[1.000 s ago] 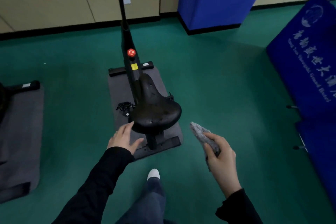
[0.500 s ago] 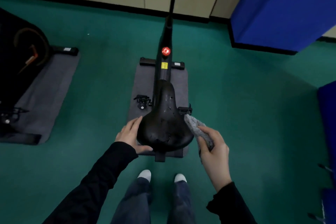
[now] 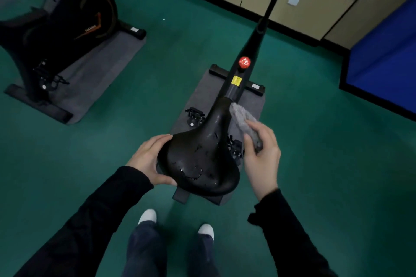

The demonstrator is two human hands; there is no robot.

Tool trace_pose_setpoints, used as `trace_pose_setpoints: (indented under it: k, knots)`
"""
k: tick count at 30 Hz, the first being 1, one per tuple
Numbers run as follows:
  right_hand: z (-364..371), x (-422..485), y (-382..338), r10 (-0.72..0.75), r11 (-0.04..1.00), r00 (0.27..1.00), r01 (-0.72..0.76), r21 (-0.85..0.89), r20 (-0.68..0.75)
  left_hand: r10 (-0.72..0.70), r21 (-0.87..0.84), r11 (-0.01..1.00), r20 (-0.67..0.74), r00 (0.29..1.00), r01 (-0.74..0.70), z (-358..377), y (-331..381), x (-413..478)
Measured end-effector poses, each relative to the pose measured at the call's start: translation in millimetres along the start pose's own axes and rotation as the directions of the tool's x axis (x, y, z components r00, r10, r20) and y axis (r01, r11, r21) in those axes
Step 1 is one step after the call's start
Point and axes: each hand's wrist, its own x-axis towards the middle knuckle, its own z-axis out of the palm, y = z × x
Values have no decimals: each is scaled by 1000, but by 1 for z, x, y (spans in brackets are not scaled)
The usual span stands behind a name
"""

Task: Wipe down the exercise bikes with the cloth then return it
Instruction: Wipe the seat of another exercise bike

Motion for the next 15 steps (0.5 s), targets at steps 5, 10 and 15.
trace_pose_setpoints:
  k: [5,10,15]
  knots:
    - [36,50,2,-154,980,970,174,-93,190,61,-62,996,-53,997,-64,4,-7,1]
    - [60,39,13,-323,881,818,444,-165,475,107,-93,989,-72,992,-113,9,-15,4]
    - [62,16,18,-346,848,715,515,-124,607,157,-144,975,-85,984,-168,13,-22,4]
